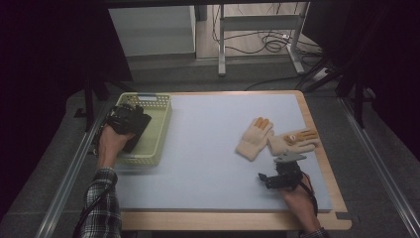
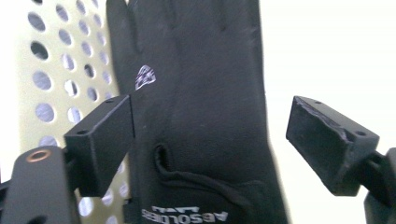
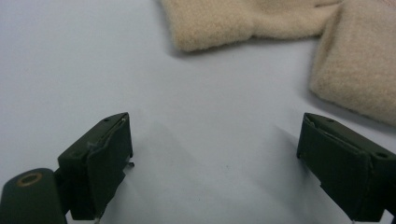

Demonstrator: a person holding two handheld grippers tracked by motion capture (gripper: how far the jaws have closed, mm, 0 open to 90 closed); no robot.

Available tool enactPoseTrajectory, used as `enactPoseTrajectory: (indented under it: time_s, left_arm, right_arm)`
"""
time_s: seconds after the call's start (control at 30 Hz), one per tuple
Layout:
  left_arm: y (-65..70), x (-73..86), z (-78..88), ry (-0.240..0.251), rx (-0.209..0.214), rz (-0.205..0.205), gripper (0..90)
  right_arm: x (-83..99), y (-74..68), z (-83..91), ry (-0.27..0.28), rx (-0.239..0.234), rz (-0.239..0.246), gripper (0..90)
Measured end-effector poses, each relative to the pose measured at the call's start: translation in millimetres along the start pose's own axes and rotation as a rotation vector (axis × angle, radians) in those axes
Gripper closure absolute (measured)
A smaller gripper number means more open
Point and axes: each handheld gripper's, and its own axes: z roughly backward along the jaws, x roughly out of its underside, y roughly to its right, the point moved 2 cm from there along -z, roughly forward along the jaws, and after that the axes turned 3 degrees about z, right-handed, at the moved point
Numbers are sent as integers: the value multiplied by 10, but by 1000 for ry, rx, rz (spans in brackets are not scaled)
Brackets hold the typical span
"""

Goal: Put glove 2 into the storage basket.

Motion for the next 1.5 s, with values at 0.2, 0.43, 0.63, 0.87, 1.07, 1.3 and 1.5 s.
enactPoseTrajectory:
  time_s: [0.2, 0.43, 0.63, 0.87, 1.07, 1.3, 1.5]
  left_arm:
    - [77, -15, 233, 109, 131, 10, 112]
    - [280, 16, 497, 208, 233, -26, 61]
    - [481, 71, 693, 268, 300, -69, 35]
    - [805, 177, 887, 322, 337, -151, 21]
    - [1128, 315, 993, 356, 354, -231, 15]
    - [1449, 501, 987, 385, 410, -283, 15]
    - [1723, 706, 890, 397, 436, -328, 16]
  right_arm:
    - [0, 0, 0, -1, 0, 0, 100]
    - [0, 1, 0, -1, 1, 1, 100]
    - [0, 2, 0, -2, 1, 2, 100]
    - [0, 0, -1, -3, 1, 3, 100]
    - [-1, -2, 2, -6, 1, 2, 100]
    - [0, -1, 2, -6, 1, 4, 100]
    - [-1, -1, 2, -6, 0, 2, 99]
